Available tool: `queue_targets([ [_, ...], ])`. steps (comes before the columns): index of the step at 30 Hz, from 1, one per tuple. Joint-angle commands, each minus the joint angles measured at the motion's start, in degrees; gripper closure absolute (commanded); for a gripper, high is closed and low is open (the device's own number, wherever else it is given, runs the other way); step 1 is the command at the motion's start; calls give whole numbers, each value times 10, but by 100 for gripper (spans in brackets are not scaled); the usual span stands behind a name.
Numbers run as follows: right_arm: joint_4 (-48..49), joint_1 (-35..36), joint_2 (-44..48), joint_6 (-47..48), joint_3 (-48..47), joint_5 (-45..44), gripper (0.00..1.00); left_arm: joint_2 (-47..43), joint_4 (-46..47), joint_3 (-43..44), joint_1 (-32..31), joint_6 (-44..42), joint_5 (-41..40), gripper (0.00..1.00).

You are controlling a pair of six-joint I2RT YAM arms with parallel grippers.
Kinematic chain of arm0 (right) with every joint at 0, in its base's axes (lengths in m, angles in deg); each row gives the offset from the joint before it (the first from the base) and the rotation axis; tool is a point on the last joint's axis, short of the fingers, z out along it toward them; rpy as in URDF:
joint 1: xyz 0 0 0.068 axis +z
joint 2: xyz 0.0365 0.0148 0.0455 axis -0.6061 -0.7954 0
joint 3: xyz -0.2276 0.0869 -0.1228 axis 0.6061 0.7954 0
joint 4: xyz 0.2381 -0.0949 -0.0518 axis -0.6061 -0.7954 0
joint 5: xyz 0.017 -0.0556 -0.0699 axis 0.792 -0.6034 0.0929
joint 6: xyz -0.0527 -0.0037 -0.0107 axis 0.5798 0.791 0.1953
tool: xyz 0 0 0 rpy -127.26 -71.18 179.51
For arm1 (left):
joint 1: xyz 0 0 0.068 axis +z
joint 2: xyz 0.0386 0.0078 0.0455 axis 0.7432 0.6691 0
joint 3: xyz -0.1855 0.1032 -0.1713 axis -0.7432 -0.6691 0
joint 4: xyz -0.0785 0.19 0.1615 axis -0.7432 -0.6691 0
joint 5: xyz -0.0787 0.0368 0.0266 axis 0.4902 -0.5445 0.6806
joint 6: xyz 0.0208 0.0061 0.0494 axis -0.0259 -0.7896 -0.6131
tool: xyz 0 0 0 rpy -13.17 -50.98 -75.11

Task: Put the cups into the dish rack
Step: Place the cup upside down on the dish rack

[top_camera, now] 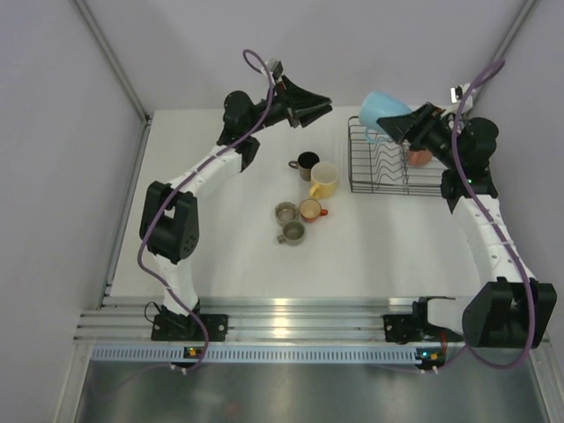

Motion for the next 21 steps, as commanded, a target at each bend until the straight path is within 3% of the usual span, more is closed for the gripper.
queue_targets([
  [1,63,-17,6,10,-6,-16,100,-6,-11,13,0,-71,18,61],
  [5,-13,-40,1,50,-30,-41,100,-23,-175,44,1,-218,22,60],
  [7,-88,-51,-5,96,-49,-69,100,-33,-313,77,1,-329,10,60],
  [10,-186,-69,-19,149,-95,-101,100,-39,-500,132,1,-475,-42,59],
  [13,-236,-91,-31,183,-132,-127,100,-47,-610,162,1,-568,-105,58],
  [21,-382,-144,-99,251,-254,-193,100,-70,-661,142,3,-620,-149,48],
])
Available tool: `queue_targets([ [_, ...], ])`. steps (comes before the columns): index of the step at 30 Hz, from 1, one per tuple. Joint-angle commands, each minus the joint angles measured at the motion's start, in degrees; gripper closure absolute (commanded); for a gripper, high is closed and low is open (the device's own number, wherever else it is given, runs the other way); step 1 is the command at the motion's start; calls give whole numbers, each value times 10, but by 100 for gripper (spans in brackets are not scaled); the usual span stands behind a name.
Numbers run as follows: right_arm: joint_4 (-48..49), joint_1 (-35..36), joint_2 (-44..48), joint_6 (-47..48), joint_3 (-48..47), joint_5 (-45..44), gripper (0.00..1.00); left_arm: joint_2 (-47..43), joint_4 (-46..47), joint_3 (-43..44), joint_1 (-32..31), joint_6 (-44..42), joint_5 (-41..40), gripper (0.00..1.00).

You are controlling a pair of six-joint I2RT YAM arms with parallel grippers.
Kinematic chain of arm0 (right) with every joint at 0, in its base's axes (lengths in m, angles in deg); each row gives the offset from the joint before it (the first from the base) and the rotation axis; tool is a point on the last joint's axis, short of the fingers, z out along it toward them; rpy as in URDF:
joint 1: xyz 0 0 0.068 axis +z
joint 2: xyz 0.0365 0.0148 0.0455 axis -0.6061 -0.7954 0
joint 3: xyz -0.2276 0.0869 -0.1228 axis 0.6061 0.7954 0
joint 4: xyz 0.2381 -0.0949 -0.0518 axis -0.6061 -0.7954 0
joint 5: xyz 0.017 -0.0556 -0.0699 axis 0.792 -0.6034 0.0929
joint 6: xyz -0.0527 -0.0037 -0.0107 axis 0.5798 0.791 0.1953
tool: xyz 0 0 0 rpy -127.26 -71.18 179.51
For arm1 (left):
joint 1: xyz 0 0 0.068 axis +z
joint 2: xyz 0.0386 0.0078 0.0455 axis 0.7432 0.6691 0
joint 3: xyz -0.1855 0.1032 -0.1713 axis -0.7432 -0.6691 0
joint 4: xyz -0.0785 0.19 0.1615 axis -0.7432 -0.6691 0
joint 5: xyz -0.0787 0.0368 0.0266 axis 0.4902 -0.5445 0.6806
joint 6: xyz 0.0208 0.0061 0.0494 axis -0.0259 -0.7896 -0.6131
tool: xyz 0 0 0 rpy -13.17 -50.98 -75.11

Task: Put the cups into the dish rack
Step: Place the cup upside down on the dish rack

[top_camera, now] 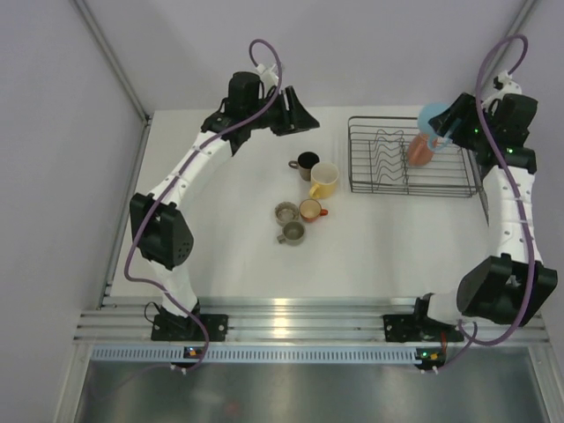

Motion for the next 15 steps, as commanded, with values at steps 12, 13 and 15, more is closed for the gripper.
queue_targets([
  [12,-122,-54,-149,87,-205,-123,100,-55,-76,-21,4,-107,-73,42],
  [13,-123,-54,-156,88,-214,-133,100,-61,-75,-23,5,-112,-78,41],
  [15,-125,-55,-175,93,-226,-142,100,-67,-75,-29,4,-125,-95,40],
])
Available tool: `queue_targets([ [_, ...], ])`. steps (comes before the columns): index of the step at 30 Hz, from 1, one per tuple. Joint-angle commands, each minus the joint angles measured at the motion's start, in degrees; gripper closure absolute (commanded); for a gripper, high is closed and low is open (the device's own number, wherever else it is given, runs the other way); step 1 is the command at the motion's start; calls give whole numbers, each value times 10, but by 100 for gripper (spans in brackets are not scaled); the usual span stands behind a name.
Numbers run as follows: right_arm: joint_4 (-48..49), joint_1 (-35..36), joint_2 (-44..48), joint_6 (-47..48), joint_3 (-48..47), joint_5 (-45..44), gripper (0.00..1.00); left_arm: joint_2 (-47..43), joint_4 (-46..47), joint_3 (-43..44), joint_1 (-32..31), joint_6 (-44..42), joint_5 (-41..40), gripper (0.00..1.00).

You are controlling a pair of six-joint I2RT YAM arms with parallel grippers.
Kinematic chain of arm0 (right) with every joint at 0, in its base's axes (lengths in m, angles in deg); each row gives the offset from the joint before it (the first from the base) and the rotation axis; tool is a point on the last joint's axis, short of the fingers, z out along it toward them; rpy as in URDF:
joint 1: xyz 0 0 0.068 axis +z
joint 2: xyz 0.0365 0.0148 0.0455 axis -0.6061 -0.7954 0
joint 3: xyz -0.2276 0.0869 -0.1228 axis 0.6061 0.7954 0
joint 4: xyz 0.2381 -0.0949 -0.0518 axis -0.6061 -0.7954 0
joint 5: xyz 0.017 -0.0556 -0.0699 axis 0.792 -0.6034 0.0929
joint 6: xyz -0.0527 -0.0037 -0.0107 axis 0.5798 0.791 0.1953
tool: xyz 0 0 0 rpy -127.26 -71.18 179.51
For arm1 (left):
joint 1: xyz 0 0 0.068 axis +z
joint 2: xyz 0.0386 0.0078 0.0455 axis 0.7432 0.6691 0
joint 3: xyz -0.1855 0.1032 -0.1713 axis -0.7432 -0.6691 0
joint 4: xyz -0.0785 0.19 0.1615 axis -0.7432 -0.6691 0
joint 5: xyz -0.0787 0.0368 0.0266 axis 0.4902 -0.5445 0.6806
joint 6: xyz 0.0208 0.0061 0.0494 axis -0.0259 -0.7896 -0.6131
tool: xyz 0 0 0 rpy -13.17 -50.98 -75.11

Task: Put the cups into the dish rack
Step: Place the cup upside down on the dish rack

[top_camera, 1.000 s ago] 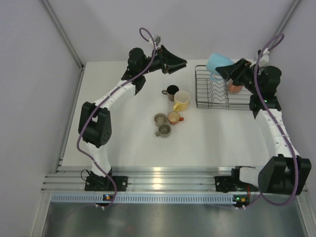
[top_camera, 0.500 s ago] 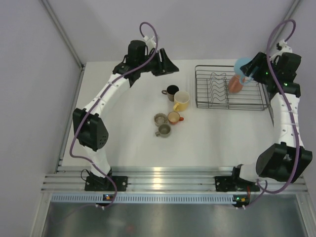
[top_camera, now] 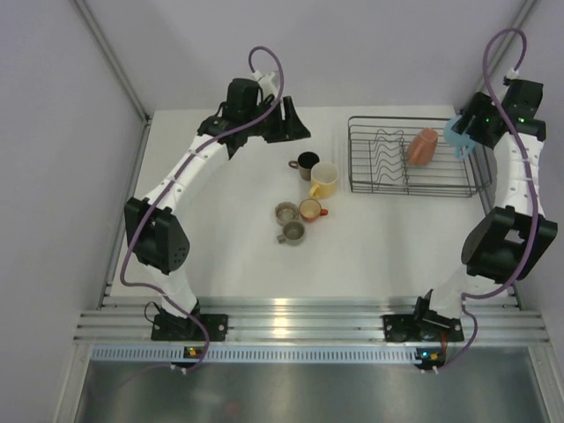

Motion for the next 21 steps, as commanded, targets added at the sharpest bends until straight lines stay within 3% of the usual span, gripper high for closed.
queue_targets([
  [1,11,-9,-12,17,-67,-28,100,-48,4,-7,4,-39,-34,39],
  [21,-48,-1,-222,27,-228,-79,100,-12,3,14,46,-56,-43,37],
])
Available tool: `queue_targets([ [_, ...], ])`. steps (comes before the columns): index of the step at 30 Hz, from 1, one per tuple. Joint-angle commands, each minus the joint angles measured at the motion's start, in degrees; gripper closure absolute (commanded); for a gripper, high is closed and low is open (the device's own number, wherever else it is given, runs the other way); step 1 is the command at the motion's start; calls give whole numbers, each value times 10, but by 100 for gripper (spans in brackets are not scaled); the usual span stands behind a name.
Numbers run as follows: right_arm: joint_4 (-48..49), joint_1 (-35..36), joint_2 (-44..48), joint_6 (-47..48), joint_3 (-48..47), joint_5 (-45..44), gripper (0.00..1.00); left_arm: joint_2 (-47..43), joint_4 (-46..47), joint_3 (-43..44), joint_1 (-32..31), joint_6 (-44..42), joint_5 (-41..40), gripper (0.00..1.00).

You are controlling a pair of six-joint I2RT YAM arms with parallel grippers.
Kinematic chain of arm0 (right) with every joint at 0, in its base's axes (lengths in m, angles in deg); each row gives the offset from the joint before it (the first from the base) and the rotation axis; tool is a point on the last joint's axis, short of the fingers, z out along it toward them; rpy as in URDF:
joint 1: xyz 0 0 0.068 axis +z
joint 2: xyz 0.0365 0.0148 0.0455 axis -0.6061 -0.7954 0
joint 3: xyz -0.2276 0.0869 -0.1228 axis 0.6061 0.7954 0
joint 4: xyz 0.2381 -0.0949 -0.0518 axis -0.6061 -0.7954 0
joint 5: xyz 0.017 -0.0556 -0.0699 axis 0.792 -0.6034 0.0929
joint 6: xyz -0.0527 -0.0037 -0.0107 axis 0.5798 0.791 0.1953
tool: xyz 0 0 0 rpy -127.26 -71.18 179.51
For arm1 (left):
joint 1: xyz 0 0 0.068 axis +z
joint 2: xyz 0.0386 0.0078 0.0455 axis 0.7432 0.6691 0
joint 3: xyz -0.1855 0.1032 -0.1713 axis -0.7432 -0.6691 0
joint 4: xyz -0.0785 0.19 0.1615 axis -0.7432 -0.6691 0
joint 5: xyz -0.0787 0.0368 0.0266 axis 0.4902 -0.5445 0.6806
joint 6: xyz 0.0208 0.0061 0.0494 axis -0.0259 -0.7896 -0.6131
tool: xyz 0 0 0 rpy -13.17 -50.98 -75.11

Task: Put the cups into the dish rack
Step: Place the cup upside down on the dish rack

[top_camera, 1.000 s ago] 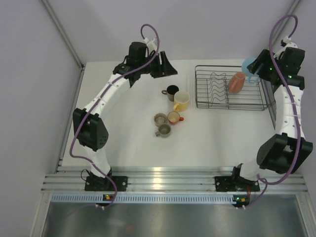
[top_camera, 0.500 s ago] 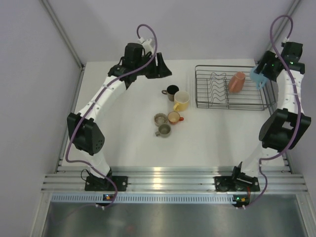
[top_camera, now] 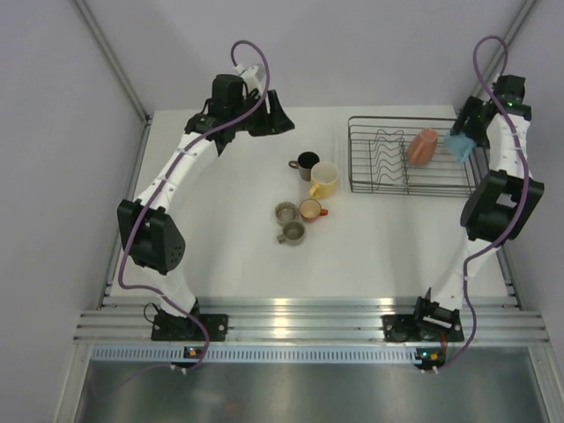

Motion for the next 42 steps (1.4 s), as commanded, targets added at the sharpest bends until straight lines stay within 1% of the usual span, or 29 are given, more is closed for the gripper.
queue_targets([
  [1,3,6,-15,11,-77,-30,100,19,5,28,9,-9,3,37],
  [5,-13,15,-61,11,-117,-40,100,36,5,41,17,-6,7,37],
  [10,-27,25,-91,3,-150,-54,100,49,5,56,27,-3,12,37],
  [24,-53,41,-98,-8,-138,-92,100,75,5,88,37,-2,23,37],
  [30,-54,46,-90,-9,-111,-114,100,75,5,89,39,-2,24,37],
  [42,-50,45,-125,-10,-129,-90,100,64,5,84,39,-4,21,37],
])
